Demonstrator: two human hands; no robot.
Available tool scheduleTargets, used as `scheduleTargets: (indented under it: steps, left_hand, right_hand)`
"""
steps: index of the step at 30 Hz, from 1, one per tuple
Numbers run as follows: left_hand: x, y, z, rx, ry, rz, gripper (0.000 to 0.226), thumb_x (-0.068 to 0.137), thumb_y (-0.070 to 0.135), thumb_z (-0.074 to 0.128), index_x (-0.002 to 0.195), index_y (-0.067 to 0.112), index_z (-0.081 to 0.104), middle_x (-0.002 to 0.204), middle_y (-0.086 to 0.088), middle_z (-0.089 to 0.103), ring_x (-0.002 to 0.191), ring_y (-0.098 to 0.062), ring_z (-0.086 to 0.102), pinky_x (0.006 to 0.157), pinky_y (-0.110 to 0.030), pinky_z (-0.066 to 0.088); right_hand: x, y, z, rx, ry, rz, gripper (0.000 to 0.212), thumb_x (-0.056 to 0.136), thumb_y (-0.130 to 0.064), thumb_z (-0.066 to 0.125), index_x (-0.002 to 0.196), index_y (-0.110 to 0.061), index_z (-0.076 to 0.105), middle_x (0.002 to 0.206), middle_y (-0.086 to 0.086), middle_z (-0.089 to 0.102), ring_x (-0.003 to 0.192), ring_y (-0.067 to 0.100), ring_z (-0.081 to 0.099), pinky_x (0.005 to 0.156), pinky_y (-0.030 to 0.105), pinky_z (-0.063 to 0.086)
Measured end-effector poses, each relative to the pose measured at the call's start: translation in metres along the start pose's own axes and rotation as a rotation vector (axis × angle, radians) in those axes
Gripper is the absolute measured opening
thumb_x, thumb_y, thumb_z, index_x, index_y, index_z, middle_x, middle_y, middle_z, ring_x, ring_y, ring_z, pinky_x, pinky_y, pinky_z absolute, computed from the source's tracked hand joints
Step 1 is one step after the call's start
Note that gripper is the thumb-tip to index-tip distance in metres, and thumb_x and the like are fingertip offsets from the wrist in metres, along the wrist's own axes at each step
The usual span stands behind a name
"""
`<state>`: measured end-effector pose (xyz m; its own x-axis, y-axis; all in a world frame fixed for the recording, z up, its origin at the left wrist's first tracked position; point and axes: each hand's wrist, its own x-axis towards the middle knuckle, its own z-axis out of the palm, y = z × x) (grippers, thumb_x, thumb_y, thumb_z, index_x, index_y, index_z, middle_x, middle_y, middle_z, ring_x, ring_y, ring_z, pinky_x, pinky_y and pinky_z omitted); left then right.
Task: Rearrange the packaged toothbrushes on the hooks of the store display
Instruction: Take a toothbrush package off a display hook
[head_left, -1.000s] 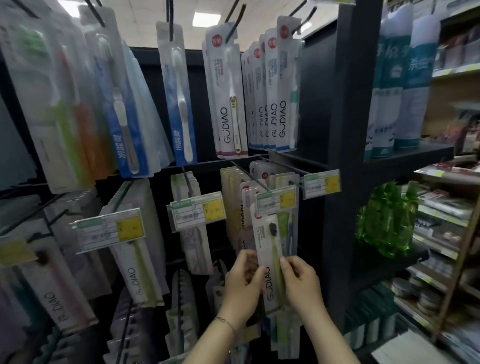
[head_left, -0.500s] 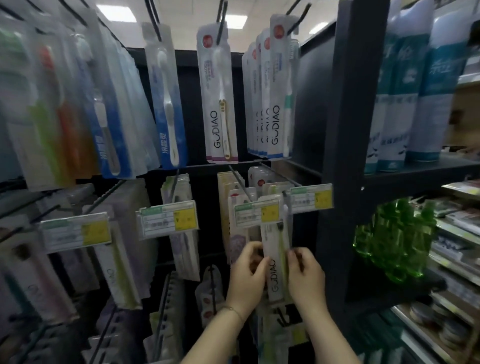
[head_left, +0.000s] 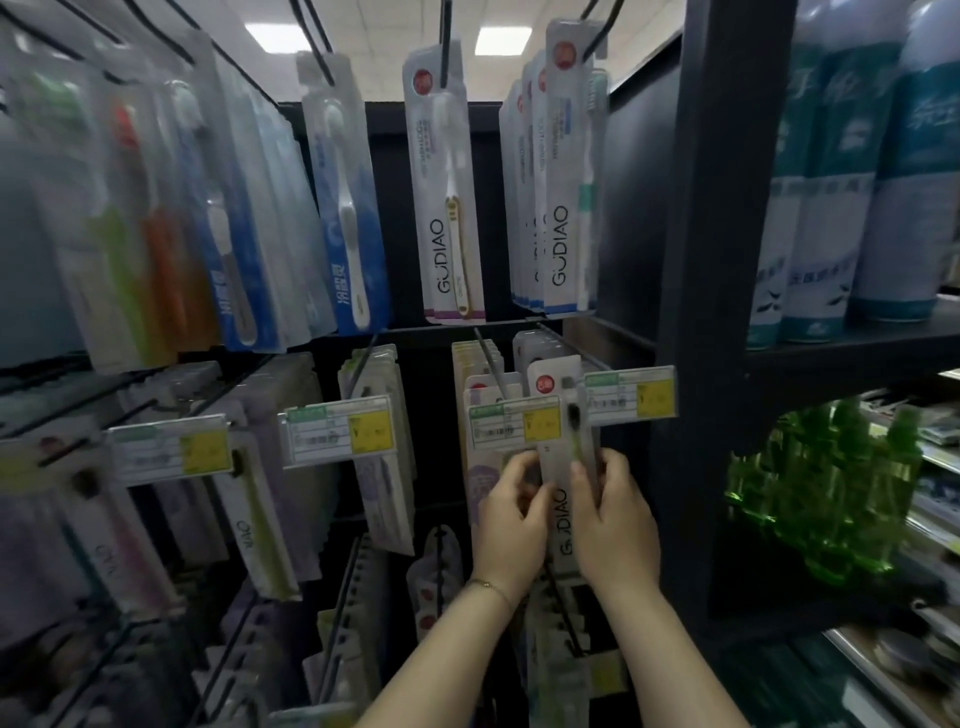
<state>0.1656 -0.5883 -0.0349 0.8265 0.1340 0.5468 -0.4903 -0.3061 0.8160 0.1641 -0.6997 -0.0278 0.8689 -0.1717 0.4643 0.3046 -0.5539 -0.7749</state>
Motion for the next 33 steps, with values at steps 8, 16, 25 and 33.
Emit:
scheduleTargets:
  steps: [8, 16, 25, 33]
  left_hand:
    - [0.001, -0.003, 0.010, 0.129, -0.029, -0.023, 0.032, 0.098, 0.018, 0.060, 0.127, 0.032, 0.060, 0.092, 0.001, 0.071, 0.085, -0.012, 0.068, 0.081, -0.041, 0.059]
    - [-0.013, 0.000, -0.002, 0.256, -0.073, -0.003, 0.043, 0.098, 0.016, 0.059, 0.138, 0.029, 0.056, 0.097, 0.015, 0.066, 0.087, 0.005, 0.062, 0.084, -0.016, 0.054]
    - [-0.007, -0.002, -0.049, 0.185, 0.345, -0.072, 0.021, 0.097, 0.033, 0.061, 0.114, 0.028, 0.050, 0.109, 0.009, 0.054, 0.082, -0.001, 0.055, 0.073, -0.025, 0.053]
    - [0.013, -0.013, -0.057, 0.128, 0.223, -0.141, 0.010, 0.098, 0.037, 0.059, 0.103, 0.028, 0.059, 0.103, 0.003, 0.065, 0.092, -0.012, 0.064, 0.085, -0.041, 0.057]
  right_hand:
    - [0.007, -0.001, 0.003, -0.030, 0.032, 0.107, 0.022, 0.104, -0.039, 0.033, 0.107, -0.021, 0.046, 0.096, 0.002, 0.060, 0.070, 0.014, 0.053, 0.053, 0.029, 0.039]
    - [0.011, 0.002, 0.011, -0.014, -0.021, 0.158, 0.023, 0.104, -0.037, 0.030, 0.102, -0.017, 0.042, 0.087, 0.004, 0.056, 0.070, 0.020, 0.056, 0.055, 0.032, 0.040]
    - [0.004, 0.002, 0.010, 0.031, -0.008, 0.154, 0.043, 0.103, -0.039, 0.035, 0.137, -0.012, 0.038, 0.130, 0.014, 0.050, 0.097, 0.029, 0.057, 0.070, 0.034, 0.042]
    - [-0.018, -0.006, 0.013, 0.086, 0.216, -0.032, 0.021, 0.094, -0.026, 0.059, 0.104, -0.022, 0.041, 0.104, -0.002, 0.046, 0.069, 0.003, 0.050, 0.048, 0.024, 0.038]
